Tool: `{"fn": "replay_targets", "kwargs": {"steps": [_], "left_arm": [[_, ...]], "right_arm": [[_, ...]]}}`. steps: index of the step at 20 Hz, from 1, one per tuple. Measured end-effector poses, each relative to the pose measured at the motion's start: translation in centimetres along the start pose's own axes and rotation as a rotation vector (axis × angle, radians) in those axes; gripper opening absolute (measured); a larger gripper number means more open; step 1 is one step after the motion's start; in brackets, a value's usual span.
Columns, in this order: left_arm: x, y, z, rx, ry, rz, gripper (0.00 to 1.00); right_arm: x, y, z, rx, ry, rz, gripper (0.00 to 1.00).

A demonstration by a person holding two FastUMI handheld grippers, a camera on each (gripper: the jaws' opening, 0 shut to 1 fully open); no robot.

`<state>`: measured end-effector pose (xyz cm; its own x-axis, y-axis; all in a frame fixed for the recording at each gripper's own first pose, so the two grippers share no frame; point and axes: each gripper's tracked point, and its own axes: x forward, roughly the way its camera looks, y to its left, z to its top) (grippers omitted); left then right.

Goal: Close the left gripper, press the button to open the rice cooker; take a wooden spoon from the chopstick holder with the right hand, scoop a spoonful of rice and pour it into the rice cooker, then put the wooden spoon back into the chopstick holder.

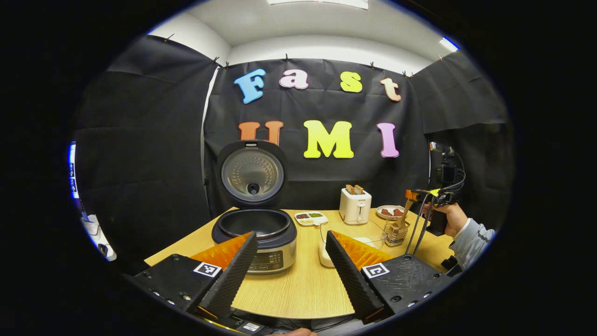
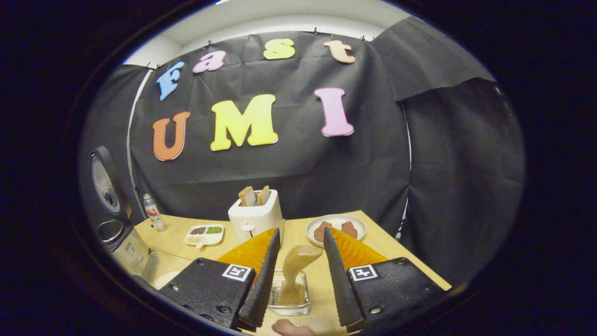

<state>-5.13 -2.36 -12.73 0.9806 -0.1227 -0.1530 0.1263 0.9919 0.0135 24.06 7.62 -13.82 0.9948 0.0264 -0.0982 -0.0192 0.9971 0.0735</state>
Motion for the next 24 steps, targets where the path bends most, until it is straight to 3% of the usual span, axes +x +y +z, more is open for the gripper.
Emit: {"fn": "replay_targets", "kwargs": {"steps": [3, 6, 7, 11, 12, 14, 17, 24], "left_arm": [[0.6, 0.0, 0.5, 0.010, -0.007, 0.001, 0.95], [1.8, 0.1, 1.2, 0.003, -0.023, -0.001, 0.94], [2.3, 0.3, 1.4, -0.013, -0.027, 0.000, 0.94], [3.9, 1.6, 2.0, -0.030, -0.017, 0.012, 0.94], [4.4, 2.3, 2.4, -0.026, -0.019, 0.020, 0.94], [5.3, 3.0, 3.3, -0.023, -0.020, 0.031, 0.94], [6.7, 4.0, 5.1, -0.024, -0.031, 0.045, 0.94], [10.1, 7.0, 12.4, 0.050, -0.109, 0.093, 0.94]], "right_arm": [[-2.9, 0.9, 2.5, -0.029, -0.037, 0.007, 0.85], [-6.8, 2.8, 4.9, -0.023, -0.092, 0.056, 0.84], [-8.3, 3.5, 5.5, -0.010, -0.107, 0.072, 0.89], [-13.0, 4.3, 6.4, -0.001, -0.133, 0.080, 0.89], [-14.2, 4.4, 6.6, -0.014, -0.137, 0.080, 0.93], [-16.4, 5.6, 6.4, -0.034, -0.131, 0.106, 0.89], [-19.2, 6.6, 5.5, -0.032, -0.115, 0.146, 0.94], [-21.5, 5.5, 2.6, -0.012, -0.109, 0.145, 0.94]]}}
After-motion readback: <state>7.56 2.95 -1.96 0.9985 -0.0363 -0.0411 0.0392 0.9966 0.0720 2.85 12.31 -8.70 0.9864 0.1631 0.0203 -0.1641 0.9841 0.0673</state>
